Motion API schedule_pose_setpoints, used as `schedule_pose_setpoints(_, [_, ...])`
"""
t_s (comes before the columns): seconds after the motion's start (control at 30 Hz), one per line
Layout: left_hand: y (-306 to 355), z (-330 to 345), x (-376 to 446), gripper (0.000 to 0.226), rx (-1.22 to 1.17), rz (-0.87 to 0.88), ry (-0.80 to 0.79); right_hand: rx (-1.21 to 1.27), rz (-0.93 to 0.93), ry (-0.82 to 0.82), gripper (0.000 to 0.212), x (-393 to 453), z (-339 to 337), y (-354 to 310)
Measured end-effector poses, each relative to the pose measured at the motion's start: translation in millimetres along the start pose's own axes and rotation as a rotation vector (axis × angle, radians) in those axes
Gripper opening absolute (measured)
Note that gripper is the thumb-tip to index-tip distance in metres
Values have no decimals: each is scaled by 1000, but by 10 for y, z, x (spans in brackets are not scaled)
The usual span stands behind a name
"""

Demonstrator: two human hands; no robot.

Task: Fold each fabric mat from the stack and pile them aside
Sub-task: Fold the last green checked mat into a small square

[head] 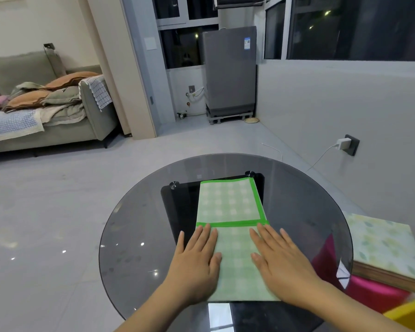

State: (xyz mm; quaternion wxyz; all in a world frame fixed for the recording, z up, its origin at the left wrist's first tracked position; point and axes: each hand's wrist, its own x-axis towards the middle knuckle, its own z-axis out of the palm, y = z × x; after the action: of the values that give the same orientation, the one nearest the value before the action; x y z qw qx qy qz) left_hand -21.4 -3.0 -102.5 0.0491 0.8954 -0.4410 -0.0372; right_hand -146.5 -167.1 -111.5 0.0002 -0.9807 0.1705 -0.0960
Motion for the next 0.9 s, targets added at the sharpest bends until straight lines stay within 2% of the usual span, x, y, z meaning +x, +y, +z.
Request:
schedule_pose_setpoints(0.07, [24,-62,18,53,-33,-8,71,13,53,39,62,28,-35,2])
schedule_pose_setpoints(0.1, [35,-104,49,47,-80,-20,138,24,44,143,50,68,-46,16])
schedule_pose_setpoints(0.2, [71,-259,216,36,-275,-107,268,389,81,251,35,254,-226,11])
schedule_pose_setpoints(0.27, [76,-334,354,35,-417,-163,261,654,165,193,34,384,-320,39])
schedule_pose_setpoints(0.33, [67,-370,455,35,-538,-209,268,738,264,175,35,517,-305,78])
schedule_pose_setpoints(0.6, [-10,-268,748,34,-567,-394,277,748,570,91,24,812,-144,169])
schedule_pose_setpoints(0.7, [-91,-242,843,33,-563,-452,281,789,662,68,27,896,-124,204])
schedule_pose_setpoints(0.77, [-161,-206,918,30,-614,-503,295,804,690,46,27,939,-101,228])
schedule_pose_setpoints(0.87, [-211,-175,963,20,-766,-576,312,753,663,18,14,968,-93,256])
schedule_pose_setpoints(0.9, [-222,-171,967,16,-808,-585,312,740,655,10,17,969,-103,256])
